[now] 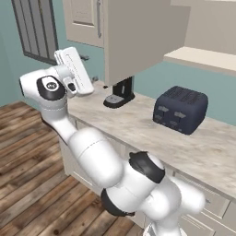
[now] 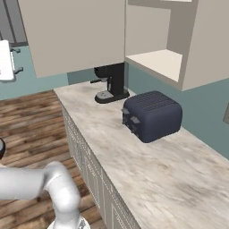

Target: Open the cabinet and move the ladle to the pot. Then close the cabinet.

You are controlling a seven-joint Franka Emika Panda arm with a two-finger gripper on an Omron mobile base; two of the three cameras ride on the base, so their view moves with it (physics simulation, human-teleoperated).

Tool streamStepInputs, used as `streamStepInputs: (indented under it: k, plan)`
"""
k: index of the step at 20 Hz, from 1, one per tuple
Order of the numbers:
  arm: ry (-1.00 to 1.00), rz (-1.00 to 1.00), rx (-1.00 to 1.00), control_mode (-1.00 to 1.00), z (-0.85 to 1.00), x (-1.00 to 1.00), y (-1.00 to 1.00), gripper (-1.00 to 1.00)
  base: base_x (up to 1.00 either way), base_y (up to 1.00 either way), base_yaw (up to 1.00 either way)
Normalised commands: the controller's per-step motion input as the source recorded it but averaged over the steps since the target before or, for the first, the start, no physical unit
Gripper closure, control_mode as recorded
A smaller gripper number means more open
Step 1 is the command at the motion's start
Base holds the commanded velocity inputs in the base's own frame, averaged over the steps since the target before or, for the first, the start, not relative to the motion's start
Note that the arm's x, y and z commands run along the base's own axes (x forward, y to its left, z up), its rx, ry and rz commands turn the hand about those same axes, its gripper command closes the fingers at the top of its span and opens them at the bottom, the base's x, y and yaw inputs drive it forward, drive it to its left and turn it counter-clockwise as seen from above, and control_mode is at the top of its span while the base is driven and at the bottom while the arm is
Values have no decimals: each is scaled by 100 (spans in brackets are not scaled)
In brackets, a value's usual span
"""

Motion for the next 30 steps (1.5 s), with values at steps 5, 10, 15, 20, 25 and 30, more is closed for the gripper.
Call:
streamStepInputs:
  k: [5,10,15,20,25,30]
  plan:
    - [-4,-3,0,-100,-8,45,7,-100,0,0,0]
    - [-9,-9,0,-100,-3,14,0,-100,0,0,0]
    - [-10,-17,0,-100,0,0,0,-100,0,0,0]
    - [-7,-16,0,-100,0,14,0,-100,0,0,0]
    - [-4,-10,0,-100,0,27,0,-100,0,0,0]
    - [-3,-6,0,-100,0,26,0,-100,0,0,0]
